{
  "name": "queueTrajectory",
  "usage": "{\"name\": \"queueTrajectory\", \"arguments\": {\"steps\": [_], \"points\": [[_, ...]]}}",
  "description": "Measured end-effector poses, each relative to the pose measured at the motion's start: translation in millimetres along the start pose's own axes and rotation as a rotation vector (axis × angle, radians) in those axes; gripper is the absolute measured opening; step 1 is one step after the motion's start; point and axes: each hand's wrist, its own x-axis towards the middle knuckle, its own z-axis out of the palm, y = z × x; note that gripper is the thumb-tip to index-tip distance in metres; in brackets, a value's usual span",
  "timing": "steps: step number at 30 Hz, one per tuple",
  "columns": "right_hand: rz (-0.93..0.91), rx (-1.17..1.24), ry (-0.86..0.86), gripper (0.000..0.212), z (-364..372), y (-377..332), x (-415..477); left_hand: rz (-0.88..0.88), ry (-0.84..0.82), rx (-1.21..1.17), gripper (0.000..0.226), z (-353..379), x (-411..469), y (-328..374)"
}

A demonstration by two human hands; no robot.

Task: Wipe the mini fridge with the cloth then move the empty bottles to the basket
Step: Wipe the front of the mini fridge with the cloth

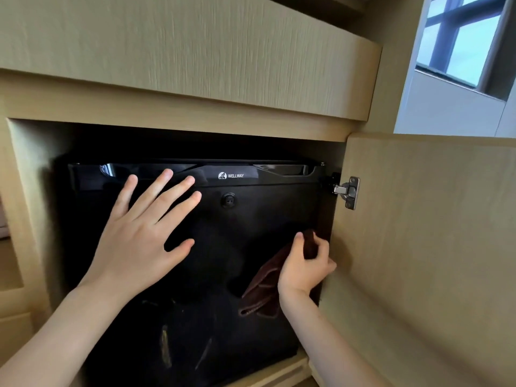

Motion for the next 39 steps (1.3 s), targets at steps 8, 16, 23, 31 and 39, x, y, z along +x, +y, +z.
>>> {"name": "queueTrajectory", "arguments": {"steps": [8, 16, 23, 31, 39], "points": [[-0.302, 0.121, -0.08, 0.023, 41, -36, -6, 0.021, 0.003, 0.005, 0.067, 1, -5, -3], [-0.036, -0.036, -0.066, 0.017, -2, 26, -32, 0.021, 0.001, -0.03, 0.062, 0, -18, -9], [-0.325, 0.12, -0.119, 0.025, 45, -24, -36, 0.029, 0.029, -0.045, 0.061, 5, -21, -11], [-0.16, -0.142, -0.26, 0.026, -14, 54, -64, 0.089, 0.011, -0.036, 0.061, -5, -25, -19], [-0.247, 0.148, -0.176, 0.022, 49, -22, -57, 0.085, 0.007, -0.043, 0.06, -5, -28, -18]]}}
